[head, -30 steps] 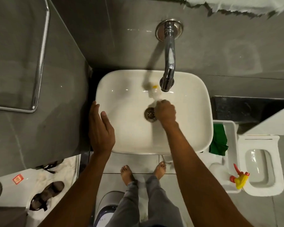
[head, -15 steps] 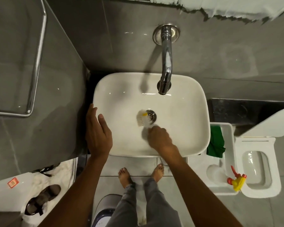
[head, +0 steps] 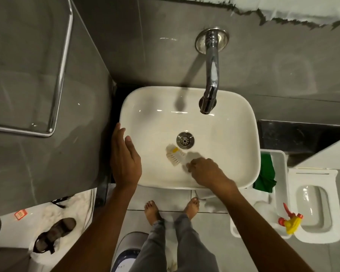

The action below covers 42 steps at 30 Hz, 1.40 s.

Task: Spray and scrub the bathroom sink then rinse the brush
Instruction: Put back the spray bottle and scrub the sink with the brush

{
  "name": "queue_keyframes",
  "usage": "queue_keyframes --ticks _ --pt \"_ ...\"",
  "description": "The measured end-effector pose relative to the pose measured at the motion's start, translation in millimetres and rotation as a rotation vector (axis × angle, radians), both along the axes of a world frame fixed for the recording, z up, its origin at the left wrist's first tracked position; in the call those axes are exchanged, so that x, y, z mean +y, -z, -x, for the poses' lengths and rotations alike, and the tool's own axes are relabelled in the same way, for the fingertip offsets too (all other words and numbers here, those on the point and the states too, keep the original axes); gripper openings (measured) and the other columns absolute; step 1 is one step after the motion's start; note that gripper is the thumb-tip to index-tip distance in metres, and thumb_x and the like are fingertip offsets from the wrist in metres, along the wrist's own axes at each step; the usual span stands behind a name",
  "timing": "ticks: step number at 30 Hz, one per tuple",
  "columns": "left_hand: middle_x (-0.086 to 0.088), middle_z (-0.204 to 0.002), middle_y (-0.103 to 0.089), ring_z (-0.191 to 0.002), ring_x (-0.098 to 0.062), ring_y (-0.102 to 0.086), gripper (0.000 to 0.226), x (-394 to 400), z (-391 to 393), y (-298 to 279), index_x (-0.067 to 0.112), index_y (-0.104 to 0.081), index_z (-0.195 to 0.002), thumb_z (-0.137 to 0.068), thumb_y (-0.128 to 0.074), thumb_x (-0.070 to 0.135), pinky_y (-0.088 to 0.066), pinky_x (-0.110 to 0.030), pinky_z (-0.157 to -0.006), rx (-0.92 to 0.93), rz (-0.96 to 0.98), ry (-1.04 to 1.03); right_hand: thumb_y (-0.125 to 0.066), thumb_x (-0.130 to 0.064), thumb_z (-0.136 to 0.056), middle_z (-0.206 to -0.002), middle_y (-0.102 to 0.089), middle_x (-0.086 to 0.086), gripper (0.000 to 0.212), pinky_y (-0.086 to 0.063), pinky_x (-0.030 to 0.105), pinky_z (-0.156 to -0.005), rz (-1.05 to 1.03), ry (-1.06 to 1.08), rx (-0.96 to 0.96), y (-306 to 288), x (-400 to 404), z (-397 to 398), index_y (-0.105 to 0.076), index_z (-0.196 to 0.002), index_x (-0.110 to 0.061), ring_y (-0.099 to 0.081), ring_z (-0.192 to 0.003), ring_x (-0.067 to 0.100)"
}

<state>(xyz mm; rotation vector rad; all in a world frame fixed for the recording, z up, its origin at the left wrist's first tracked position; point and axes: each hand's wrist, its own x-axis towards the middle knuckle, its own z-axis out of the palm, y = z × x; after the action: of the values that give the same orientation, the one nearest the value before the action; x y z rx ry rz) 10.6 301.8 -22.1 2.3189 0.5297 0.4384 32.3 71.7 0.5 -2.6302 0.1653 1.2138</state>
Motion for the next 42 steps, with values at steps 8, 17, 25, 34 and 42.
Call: queue_keyframes --ticks 8,17,25,34,42 --pt "-0.018 -0.161 -0.054 -0.148 -0.034 -0.055 0.037 -1 -1 -2 -0.004 -0.056 -0.148 -0.116 -0.044 0.012 -0.053 -0.043 -0.116 0.000 -0.006 -0.015 -0.036 -0.038 -0.111 -0.126 -0.072 0.019 0.044 -0.053 0.043 -0.097 -0.193 0.329 -0.227 4 113 -34 -0.067 -0.126 -0.010 -0.067 -0.121 0.040" --pt "-0.017 -0.161 -0.054 -0.144 -0.036 -0.057 0.043 0 -1 -4 0.000 -0.052 -0.151 -0.115 -0.047 0.023 -0.048 -0.035 -0.111 0.024 0.017 -0.001 -0.048 -0.044 -0.109 -0.127 -0.072 0.014 0.045 -0.055 0.044 -0.103 -0.213 -0.144 0.076 1 87 -40 -0.074 -0.123 -0.009 -0.068 -0.118 0.037" --pt "-0.024 -0.155 -0.057 -0.140 -0.042 -0.059 0.043 -2 2 -2 -0.005 -0.053 -0.148 -0.113 -0.051 0.019 -0.051 -0.043 -0.110 0.001 -0.018 0.029 -0.040 -0.044 -0.110 -0.131 -0.068 0.016 0.043 -0.051 0.043 -0.101 -0.142 0.189 -0.264 3 78 -89 -0.066 -0.129 -0.015 -0.065 -0.123 0.038" --pt "-0.027 -0.155 -0.054 -0.139 -0.048 -0.056 0.039 2 4 3 -0.007 -0.054 -0.139 -0.114 -0.047 0.023 -0.049 -0.051 -0.108 -0.048 -0.018 0.074 -0.056 -0.027 -0.099 -0.134 -0.069 0.010 0.036 -0.051 0.037 -0.098 0.119 0.441 -0.227 -23 -50 -93 -0.066 -0.130 -0.013 -0.068 -0.124 0.032" --pt "-0.026 -0.159 -0.048 -0.147 -0.046 -0.047 0.043 2 5 -4 -0.004 -0.058 -0.122 -0.111 -0.042 0.034 -0.042 -0.056 -0.113 -0.010 0.047 0.111 -0.049 -0.033 -0.106 -0.140 -0.068 0.000 0.039 -0.050 0.030 -0.096 0.541 -0.179 -0.181 -71 -76 -60 -0.068 -0.137 -0.016 -0.066 -0.128 0.020"
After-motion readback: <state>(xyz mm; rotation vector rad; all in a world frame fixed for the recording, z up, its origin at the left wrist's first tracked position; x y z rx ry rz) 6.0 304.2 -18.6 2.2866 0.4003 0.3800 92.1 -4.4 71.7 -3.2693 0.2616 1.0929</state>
